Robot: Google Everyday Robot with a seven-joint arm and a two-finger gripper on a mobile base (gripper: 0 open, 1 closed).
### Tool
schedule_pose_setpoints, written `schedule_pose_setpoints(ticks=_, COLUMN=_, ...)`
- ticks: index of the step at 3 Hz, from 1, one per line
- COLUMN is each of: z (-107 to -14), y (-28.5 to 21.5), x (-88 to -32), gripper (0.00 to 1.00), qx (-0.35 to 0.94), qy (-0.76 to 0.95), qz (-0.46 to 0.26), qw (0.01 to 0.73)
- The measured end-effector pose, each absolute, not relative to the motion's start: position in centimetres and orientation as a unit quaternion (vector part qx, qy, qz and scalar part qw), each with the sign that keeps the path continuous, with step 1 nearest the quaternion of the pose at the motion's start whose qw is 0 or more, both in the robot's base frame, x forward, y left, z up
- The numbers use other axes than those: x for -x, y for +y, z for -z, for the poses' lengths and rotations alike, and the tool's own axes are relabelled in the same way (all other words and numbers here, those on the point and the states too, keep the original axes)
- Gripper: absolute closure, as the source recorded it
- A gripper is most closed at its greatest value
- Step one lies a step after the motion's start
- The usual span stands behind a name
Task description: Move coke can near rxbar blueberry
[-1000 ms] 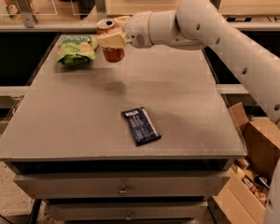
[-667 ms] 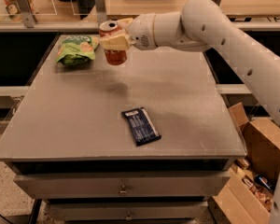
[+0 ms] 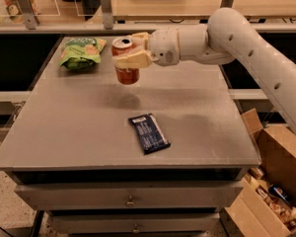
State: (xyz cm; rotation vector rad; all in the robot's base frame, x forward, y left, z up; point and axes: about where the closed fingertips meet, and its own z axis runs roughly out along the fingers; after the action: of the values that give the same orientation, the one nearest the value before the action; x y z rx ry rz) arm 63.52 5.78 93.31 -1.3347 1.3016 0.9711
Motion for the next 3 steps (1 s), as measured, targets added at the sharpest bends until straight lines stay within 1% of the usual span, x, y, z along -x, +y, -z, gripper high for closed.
schedule_pose_setpoints(ticks=1, z=-93.1, y=5.9, x=-62.5, gripper=1.00, qx=0.563, qy=0.529, qz=-0.410, qw=0.485)
schedule_pose_setpoints(ticks=3, z=-93.4, y=6.4, x=-61.4, gripper=1.00, qx=0.566, qy=0.520, qz=-0.417, qw=0.486)
